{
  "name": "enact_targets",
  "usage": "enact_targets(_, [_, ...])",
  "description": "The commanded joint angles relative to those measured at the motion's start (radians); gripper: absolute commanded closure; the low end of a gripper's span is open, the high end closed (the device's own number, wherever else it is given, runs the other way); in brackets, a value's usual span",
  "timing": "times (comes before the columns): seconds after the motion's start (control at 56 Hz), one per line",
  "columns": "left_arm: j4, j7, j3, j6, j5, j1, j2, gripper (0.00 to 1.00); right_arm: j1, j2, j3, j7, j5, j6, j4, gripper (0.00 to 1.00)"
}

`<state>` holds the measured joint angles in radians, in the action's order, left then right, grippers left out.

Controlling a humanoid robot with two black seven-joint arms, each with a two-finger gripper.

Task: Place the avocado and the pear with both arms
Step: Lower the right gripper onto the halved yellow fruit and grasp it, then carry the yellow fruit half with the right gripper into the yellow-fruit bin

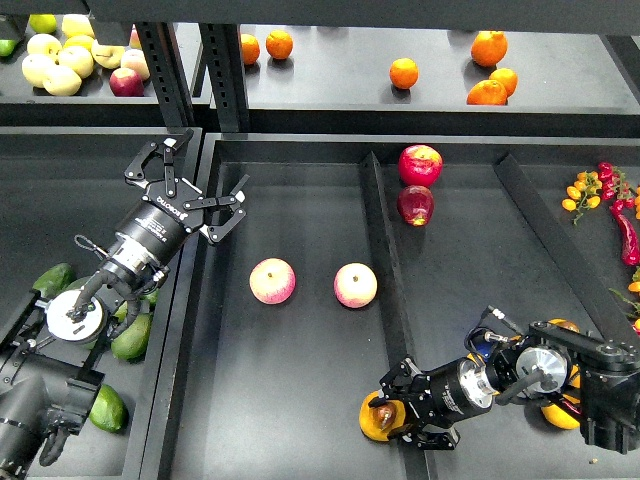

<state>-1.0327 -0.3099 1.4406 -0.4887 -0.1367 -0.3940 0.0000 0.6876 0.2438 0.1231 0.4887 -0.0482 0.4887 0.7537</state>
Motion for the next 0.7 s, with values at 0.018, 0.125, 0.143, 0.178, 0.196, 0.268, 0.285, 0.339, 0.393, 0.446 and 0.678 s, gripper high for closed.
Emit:
enact_targets(0.018, [-0.001, 0.0, 0.0, 0.0, 0.0, 0.0, 0.0, 0.01, -0.014, -0.001, 0.03, 0.0, 0.007, 0.0, 0.0, 0.52])
enact_targets(0.125, [-0.001, 0.0, 0.0, 0.0, 0.0, 0.0, 0.0, 0.01, -0.017, -0.001, 0.033, 0.0, 0.005, 0.0, 0.001, 0.54])
enact_targets(0.143, [-0.001, 0.0, 0.0, 0.0, 0.0, 0.0, 0.0, 0.01, -0.019, -0.001, 0.033, 0.0, 0.004, 0.0, 0.001, 0.54])
enact_targets(0.178, [-0.001, 0.0, 0.0, 0.0, 0.0, 0.0, 0.0, 0.01, -0.02, -0.001, 0.035, 0.0, 0.002, 0.0, 0.0, 0.57])
enact_targets(0.196, [-0.001, 0.0, 0.0, 0.0, 0.0, 0.0, 0.0, 0.01, -0.023, -0.001, 0.036, 0.0, 0.002, 0.0, 0.0, 0.58])
enact_targets(0.268, [-0.001, 0.002, 0.0, 0.0, 0.0, 0.0, 0.0, 0.01, -0.031, -0.003, 0.049, 0.0, 0.002, 0.0, -0.002, 0.61])
enact_targets(0.285, [-0.001, 0.002, 0.0, 0.0, 0.0, 0.0, 0.0, 0.01, -0.031, -0.003, 0.052, 0.0, 0.002, 0.0, -0.002, 0.63])
enact_targets(0.339, [-0.001, 0.002, 0.0, 0.0, 0.0, 0.0, 0.0, 0.01, -0.031, -0.009, 0.055, 0.0, 0.005, 0.0, -0.002, 0.65])
enact_targets(0.393, [-0.001, 0.002, 0.0, 0.0, 0.0, 0.0, 0.0, 0.01, -0.033, -0.02, 0.055, 0.0, 0.004, 0.0, -0.004, 0.66])
enact_targets(0.446, [-0.001, 0.002, 0.0, 0.0, 0.0, 0.0, 0.0, 0.01, -0.034, -0.023, 0.055, 0.0, 0.002, 0.0, -0.004, 0.67])
enact_targets(0.678, [-0.003, 0.002, 0.0, 0.0, 0.0, 0.0, 0.0, 0.01, -0.033, -0.02, 0.056, 0.0, 0.01, 0.0, -0.002, 0.71])
